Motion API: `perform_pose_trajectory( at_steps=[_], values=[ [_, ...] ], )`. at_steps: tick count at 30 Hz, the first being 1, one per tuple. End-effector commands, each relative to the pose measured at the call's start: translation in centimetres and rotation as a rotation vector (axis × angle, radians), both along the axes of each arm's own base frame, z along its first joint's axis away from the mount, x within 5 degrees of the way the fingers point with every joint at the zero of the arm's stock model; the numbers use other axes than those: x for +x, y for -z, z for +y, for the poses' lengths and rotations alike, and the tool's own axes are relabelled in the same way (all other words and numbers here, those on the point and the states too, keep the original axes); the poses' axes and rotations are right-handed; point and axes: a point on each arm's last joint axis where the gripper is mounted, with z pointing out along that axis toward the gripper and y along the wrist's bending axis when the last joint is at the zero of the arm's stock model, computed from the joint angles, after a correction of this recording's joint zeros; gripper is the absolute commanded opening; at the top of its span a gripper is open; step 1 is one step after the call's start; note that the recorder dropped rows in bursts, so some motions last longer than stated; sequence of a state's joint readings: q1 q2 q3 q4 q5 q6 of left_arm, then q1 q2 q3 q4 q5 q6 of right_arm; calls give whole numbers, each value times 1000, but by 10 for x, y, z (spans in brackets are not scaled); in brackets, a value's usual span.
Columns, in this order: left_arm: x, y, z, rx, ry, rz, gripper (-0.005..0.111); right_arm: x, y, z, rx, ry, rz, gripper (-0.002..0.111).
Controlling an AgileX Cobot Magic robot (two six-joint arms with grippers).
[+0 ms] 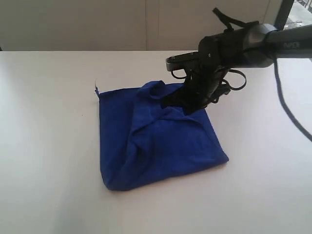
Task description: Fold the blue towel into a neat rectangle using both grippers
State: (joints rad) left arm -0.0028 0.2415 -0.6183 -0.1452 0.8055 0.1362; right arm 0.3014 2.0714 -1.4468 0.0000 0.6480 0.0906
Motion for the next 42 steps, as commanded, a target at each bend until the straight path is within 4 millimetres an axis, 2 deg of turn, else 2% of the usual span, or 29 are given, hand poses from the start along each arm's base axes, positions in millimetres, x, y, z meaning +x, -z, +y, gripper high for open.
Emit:
perform_pose_trajectory(
  at_steps=[1, 9, 13, 23, 31, 42],
  values=[
    [-2, 1, -1, -16, 5, 4, 0, 8, 9, -1, -5, 0, 5, 0],
    [-2, 1, -1, -16, 5, 4, 0, 8, 28, -2, -35, -4, 54, 0],
    [-2, 1, -1, -16, 5, 4, 0, 9, 36, -11, -49, 63, 89, 0],
    [-2, 1, -1, -16, 5, 4, 0, 10, 37, -40, -66, 243, 144, 0],
    [-2, 1, -1, -16, 5, 4, 0, 5, 38, -45, -84, 342, 204, 0],
    [-2, 1, -1, -16, 5, 4, 0, 1, 33, -46, -93, 350, 224, 0]
  ],
)
